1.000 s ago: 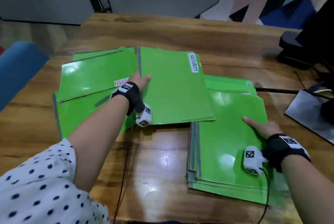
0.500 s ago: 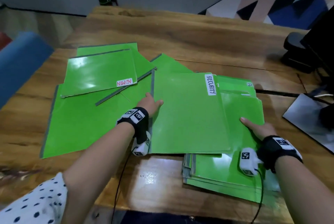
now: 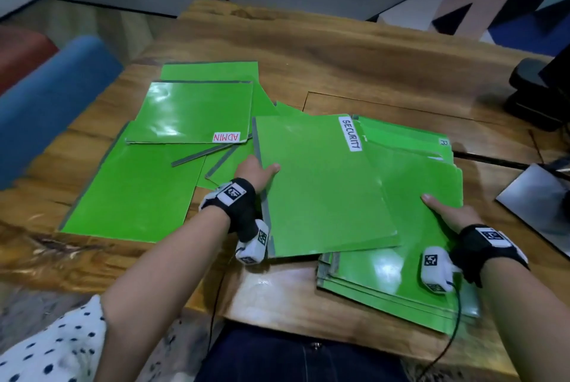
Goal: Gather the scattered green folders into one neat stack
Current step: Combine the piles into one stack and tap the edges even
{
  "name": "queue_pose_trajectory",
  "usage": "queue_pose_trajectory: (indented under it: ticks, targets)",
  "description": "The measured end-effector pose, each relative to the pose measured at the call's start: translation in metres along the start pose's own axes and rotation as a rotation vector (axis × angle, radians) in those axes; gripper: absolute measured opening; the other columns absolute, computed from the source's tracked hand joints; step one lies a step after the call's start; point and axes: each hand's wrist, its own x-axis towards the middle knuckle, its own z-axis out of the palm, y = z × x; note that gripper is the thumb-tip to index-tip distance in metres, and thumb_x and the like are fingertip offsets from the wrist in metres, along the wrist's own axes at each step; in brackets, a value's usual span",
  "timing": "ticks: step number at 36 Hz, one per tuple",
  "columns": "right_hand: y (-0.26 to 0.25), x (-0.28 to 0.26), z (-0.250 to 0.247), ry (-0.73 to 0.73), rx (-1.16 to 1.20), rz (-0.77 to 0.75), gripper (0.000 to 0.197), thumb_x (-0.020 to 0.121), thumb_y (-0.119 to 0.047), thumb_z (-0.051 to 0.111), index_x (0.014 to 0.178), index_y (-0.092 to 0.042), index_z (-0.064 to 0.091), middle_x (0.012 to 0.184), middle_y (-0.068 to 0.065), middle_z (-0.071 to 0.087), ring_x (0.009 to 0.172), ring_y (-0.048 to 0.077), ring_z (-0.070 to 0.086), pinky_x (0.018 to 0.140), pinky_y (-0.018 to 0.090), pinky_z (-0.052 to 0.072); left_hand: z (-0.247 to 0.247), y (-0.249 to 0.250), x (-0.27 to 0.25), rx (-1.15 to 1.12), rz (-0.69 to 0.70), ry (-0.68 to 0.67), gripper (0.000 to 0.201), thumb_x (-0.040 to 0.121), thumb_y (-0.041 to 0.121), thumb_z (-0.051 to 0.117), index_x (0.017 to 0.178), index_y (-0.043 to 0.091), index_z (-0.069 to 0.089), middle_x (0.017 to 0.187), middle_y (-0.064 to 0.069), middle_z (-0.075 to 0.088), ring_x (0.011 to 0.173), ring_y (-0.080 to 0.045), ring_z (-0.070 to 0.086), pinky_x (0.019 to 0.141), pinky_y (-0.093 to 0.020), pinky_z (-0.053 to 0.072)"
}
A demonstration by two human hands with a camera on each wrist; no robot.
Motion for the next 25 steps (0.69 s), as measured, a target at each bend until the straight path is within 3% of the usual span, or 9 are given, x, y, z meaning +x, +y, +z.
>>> queue_pose_trajectory:
  ticks: [4,6,9,11,14,17,19,25]
  targets:
    - [0.001,0.001,0.001,0.008,-0.011,0.005,0.096,0.074,-0.059,0.067,0.138,0.005,0.036,0.141,0.024,0.042,0.123,0.04,0.047,0.1,0.046,0.039,-0.021,-0.008,0.021,0.072,-0.045,0.03,0.063,0.085,0.052,0.058,0.123,0.003,0.05,0.119,-0.017,0.059,0.103,-0.033,0.06,0.087,-0.043,0.053]
    - [0.001,0.001,0.001,0.001,-0.014,0.008,0.096,0.075,-0.059,0.066,0.138,0.005,0.036,0.142,0.024,0.042,0.124,0.04,0.046,0.099,0.046,0.039,-0.028,-0.013,0.033,0.167,-0.097,0.026,0.067,0.083,0.058,0.056,0.125,0.006,0.05,0.122,-0.018,0.057,0.104,-0.034,0.06,0.088,-0.042,0.053]
    - [0.002,0.002,0.002,0.001,-0.021,0.005,0.095,0.075,-0.059,0.067,0.137,0.006,0.037,0.141,0.024,0.043,0.123,0.039,0.047,0.098,0.046,0.039,-0.033,-0.019,0.044,0.294,-0.183,-0.001,0.076,0.084,0.058,0.055,0.14,0.009,0.037,0.144,-0.025,0.033,0.12,-0.039,0.049,0.1,-0.044,0.044]
    - [0.002,0.003,0.002,-0.001,-0.021,-0.001,0.092,0.075,-0.059,0.066,0.135,0.006,0.04,0.139,0.024,0.045,0.121,0.039,0.049,0.096,0.045,0.04,-0.035,-0.02,0.046,0.35,-0.218,0.014,0.075,0.085,0.055,0.057,0.139,0.008,0.037,0.147,-0.025,0.023,0.125,-0.04,0.042,0.104,-0.045,0.039]
    - [0.001,0.003,0.002,-0.002,-0.014,-0.005,0.092,0.073,-0.06,0.067,0.134,0.005,0.042,0.136,0.024,0.048,0.119,0.039,0.051,0.097,0.045,0.042,-0.036,-0.021,0.048,0.354,-0.23,0.031,0.072,0.085,0.055,0.055,0.137,0.007,0.039,0.142,-0.024,0.033,0.124,-0.035,0.044,0.101,-0.042,0.042]
    - [0.0,-0.001,0.002,0.0,-0.012,0.002,0.094,0.073,-0.06,0.067,0.135,0.005,0.04,0.137,0.024,0.047,0.119,0.039,0.05,0.096,0.046,0.042,-0.038,-0.02,0.046,0.321,-0.21,-0.044,0.068,0.091,0.049,0.051,0.135,-0.001,0.039,0.131,-0.019,0.051,0.104,-0.029,0.057,0.087,-0.032,0.048]
    - [-0.003,-0.004,0.002,-0.002,-0.011,0.015,0.097,0.072,-0.061,0.068,0.137,0.005,0.038,0.138,0.024,0.045,0.12,0.039,0.049,0.097,0.047,0.042,-0.039,-0.019,0.043,0.274,-0.192,-0.071,0.064,0.092,0.045,0.052,0.132,-0.004,0.042,0.126,-0.019,0.055,0.093,-0.028,0.056,0.079,-0.029,0.046]
    - [-0.009,-0.012,-0.001,-0.003,-0.031,0.032,0.096,0.075,-0.059,0.067,0.139,0.005,0.035,0.142,0.024,0.041,0.124,0.04,0.047,0.099,0.047,0.041,-0.058,-0.013,0.034,0.086,-0.168,-0.03,0.073,0.084,0.043,0.064,0.132,-0.005,0.037,0.121,-0.023,0.057,0.1,-0.036,0.061,0.07,-0.036,0.048]
